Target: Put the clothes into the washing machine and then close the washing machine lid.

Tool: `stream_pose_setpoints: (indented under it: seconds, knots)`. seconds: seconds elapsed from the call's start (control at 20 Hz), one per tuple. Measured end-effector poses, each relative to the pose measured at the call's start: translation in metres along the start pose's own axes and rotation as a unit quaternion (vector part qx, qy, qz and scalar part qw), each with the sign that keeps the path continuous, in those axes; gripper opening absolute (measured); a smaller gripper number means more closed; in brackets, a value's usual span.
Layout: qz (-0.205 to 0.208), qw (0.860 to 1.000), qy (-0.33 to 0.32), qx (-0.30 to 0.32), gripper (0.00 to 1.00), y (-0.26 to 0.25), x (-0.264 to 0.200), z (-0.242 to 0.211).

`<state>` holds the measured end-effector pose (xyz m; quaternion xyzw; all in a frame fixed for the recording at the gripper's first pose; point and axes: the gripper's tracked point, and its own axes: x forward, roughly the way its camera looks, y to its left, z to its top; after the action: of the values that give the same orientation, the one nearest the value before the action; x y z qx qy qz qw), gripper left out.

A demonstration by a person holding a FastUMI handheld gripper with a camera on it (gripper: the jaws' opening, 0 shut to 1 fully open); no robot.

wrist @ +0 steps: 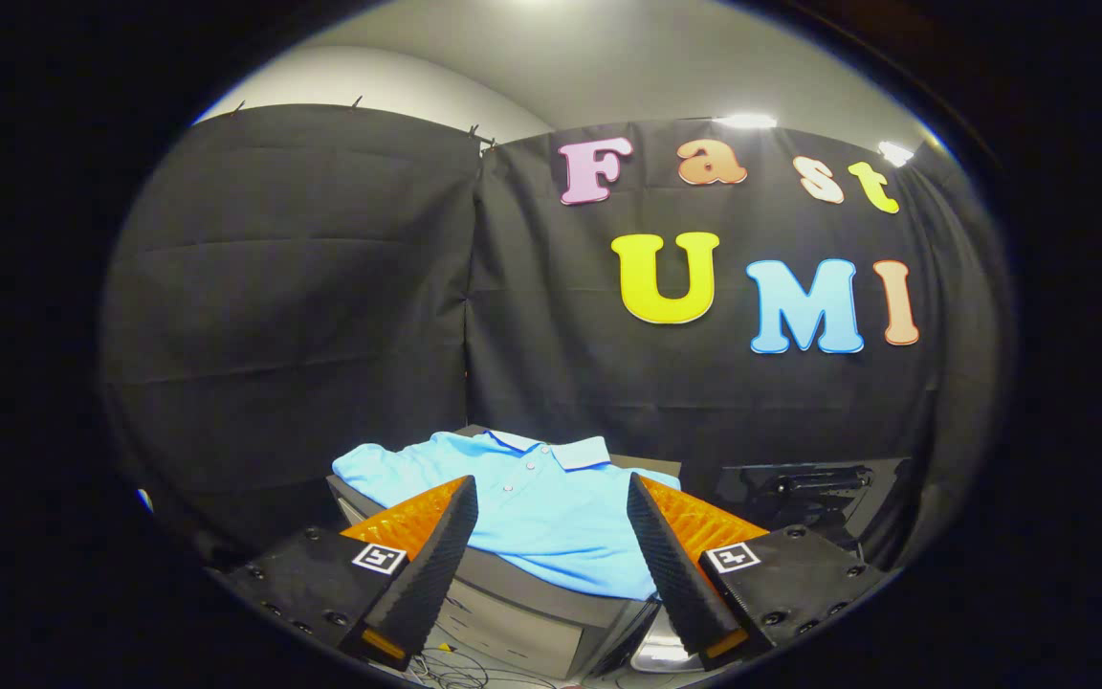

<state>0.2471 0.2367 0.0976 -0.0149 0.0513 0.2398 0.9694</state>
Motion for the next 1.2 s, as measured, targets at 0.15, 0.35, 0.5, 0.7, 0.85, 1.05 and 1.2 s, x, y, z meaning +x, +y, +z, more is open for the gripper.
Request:
stream_pose_setpoints:
  seconds: [0.15, 0.35, 0.5, 0.7, 0.85, 1.05, 1.2]
  knots:
    - [0.011, 1.0, 0.02, -0.009, 0.98, 0.008, 0.025, -0.001]
    - [0.016, 0.999, 0.042, -0.01, 0.97, 0.012, 0.056, 0.001]
    - [0.026, 0.998, 0.062, 0.001, 0.98, 0.017, 0.08, 0.001]
    - [0.035, 0.992, 0.119, 0.014, 0.98, 0.019, 0.108, -0.013]
    - [0.047, 0.987, 0.154, 0.017, 0.98, 0.023, 0.126, -0.025]
    - [0.056, 0.977, 0.203, 0.022, 0.98, 0.027, 0.143, -0.047]
    - [0.057, 0.974, 0.221, 0.013, 0.98, 0.029, 0.152, -0.055]
